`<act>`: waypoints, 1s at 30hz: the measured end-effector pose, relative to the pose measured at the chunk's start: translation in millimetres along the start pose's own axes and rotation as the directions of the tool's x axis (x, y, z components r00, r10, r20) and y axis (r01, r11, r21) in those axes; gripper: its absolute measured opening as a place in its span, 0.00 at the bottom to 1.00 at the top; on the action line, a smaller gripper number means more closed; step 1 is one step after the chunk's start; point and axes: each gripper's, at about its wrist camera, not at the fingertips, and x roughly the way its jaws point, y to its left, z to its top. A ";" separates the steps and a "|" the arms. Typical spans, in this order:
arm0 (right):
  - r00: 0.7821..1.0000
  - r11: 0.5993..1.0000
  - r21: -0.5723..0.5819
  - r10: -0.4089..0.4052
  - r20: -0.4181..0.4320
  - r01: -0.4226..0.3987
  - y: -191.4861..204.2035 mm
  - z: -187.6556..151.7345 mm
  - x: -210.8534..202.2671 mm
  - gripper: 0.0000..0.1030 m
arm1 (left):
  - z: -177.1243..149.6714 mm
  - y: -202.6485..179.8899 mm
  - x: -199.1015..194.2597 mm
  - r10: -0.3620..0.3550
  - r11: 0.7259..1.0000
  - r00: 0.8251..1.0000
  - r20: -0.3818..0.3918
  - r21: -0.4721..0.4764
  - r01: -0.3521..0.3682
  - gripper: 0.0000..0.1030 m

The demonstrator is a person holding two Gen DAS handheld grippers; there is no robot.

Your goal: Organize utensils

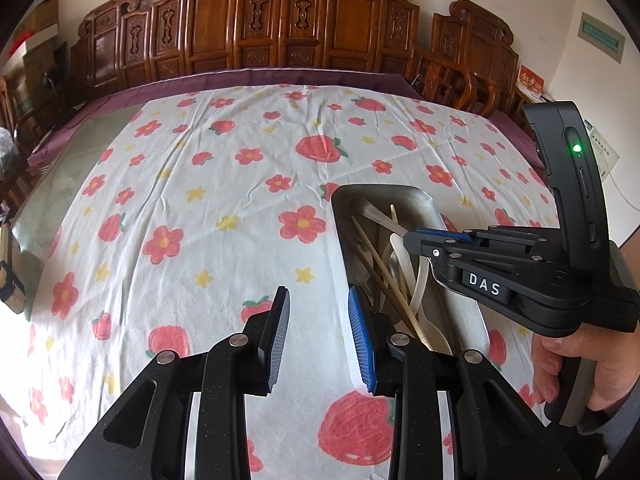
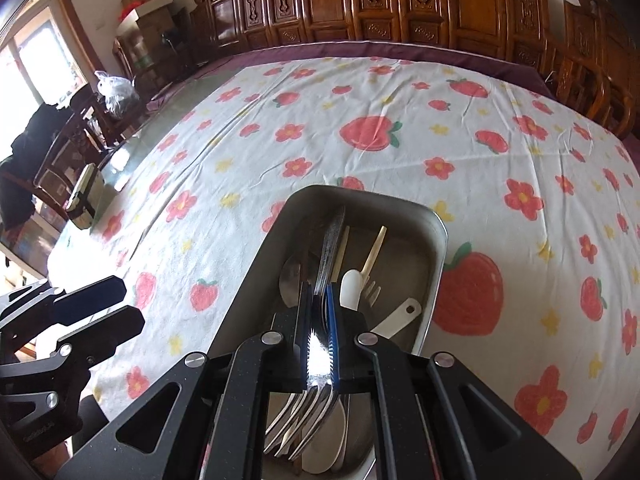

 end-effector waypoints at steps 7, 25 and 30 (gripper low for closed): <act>0.998 1.000 0.001 0.012 0.058 -0.012 -3.5 -2.0 -16.0 0.10 | 1.2 0.0 -3.0 0.006 1.000 1.000 0.007 -0.001 -0.006 0.28; 0.970 0.998 -0.004 -0.065 0.232 0.068 -30.1 -73.6 -133.3 0.71 | -15.1 -33.1 -59.5 0.062 0.998 0.992 0.111 0.002 -0.063 0.60; 0.949 0.994 0.023 -0.113 0.296 0.111 -36.7 -97.7 -170.4 0.95 | -28.1 -42.7 -85.7 0.081 0.997 0.983 0.166 -0.022 -0.078 0.85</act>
